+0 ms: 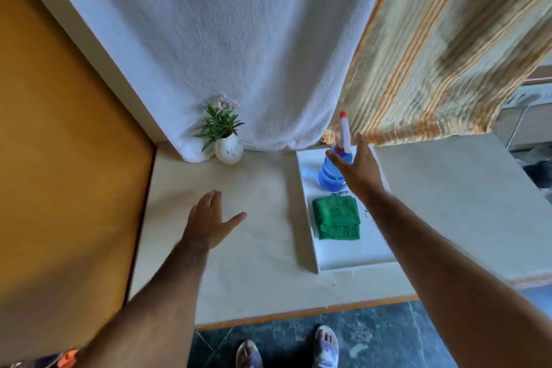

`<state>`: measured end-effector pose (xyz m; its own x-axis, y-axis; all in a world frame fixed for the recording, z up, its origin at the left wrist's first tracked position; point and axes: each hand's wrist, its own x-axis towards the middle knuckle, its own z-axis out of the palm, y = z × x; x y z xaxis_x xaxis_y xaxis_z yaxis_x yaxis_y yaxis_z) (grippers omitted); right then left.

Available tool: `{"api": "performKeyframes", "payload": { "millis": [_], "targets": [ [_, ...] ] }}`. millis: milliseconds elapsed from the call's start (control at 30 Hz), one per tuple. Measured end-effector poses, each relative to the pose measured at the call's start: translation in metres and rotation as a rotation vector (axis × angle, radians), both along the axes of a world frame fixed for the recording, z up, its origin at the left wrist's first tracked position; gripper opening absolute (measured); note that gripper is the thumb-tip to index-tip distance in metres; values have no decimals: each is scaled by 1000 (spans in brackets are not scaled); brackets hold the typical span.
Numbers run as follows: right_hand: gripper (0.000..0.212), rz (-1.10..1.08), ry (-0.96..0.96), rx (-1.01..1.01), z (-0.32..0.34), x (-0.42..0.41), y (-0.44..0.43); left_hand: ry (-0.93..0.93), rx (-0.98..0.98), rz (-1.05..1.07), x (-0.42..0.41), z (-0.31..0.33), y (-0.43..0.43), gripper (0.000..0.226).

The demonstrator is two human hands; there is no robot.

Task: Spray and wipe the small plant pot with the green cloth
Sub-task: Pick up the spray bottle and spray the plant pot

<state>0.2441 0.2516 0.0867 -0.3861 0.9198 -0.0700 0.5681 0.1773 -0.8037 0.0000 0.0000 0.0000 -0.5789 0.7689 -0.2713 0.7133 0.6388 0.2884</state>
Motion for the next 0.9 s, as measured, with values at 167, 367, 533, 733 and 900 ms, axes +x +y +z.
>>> {"api": "performKeyframes", "payload": {
  "millis": [167,367,533,733,900],
  "targets": [
    [83,-152,146,-89,-26,-9,13,16,-71,10,-5,-37,-6,124],
    [67,-68,317,8,-24,-30,22,73,-84,-44,2,-61,-18,126],
    [41,-87,335,40,-21,-38,29,95,-101,-50,2,-67,-19,127],
    [34,-23,294,42,-25,-32,32,94,-80,-57,1,-72,-21,127],
    [26,-115,304,1,-37,-31,32,93,-30,-78,0,-76,-24,124]
  ]
}}
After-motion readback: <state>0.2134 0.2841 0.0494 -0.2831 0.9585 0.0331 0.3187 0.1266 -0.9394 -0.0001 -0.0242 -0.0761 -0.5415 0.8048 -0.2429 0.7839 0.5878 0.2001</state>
